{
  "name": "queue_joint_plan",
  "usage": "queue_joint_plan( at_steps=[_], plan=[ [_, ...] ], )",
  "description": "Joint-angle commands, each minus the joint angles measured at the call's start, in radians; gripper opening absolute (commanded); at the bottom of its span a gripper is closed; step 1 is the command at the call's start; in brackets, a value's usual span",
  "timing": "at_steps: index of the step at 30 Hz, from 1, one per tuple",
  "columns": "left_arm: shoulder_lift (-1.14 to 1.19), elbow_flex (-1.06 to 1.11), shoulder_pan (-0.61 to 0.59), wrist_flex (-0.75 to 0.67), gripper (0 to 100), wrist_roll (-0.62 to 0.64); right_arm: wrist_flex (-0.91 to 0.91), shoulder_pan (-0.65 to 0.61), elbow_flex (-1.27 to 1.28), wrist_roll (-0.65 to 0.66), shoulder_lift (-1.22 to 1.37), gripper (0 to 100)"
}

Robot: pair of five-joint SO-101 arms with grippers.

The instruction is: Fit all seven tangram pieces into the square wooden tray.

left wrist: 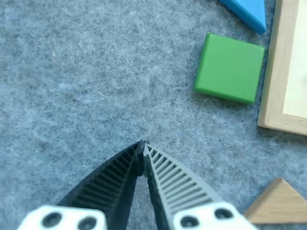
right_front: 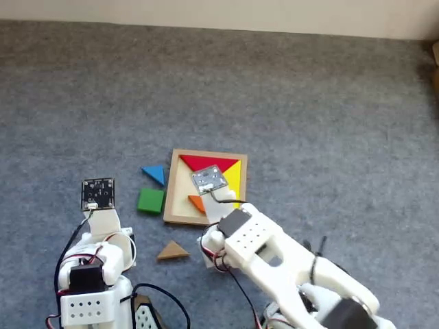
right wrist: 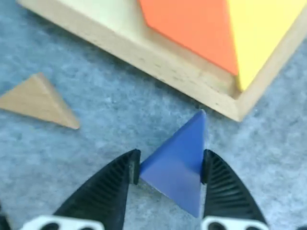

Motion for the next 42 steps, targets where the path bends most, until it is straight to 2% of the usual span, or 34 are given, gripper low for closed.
queue_joint_plan(
  at_steps=[1,4,10,18,22,35,40,42],
  plan=[
    [-0.036,0.021,-0.016,0.005,1,-0.011,0.054,0.007,-0.019,0.014,-0.142,14.5],
    [-0.036,0.021,-0.016,0.005,1,-0.011,0.053,0.007,-0.022,0.074,-0.188,14.5],
    [-0.036,0.021,-0.016,0.005,1,-0.011,0.004,0.007,-0.148,0.08,-0.151,14.5],
    [-0.036,0.021,-0.016,0.005,1,-0.011,-0.248,0.004,-0.295,0.077,0.094,14.5],
    [-0.036,0.021,-0.016,0.005,1,-0.011,-0.334,-0.036,-0.34,0.077,0.229,14.5],
    [-0.036,0.021,-0.016,0.005,1,-0.011,-0.361,-0.064,-0.466,0.083,0.441,15.1],
    [-0.036,0.021,-0.016,0.005,1,-0.011,-0.36,-0.074,-0.466,0.083,0.45,25.8],
    [-0.036,0.021,-0.016,0.005,1,-0.011,-0.36,-0.079,-0.466,0.084,0.45,27.2]
  ],
)
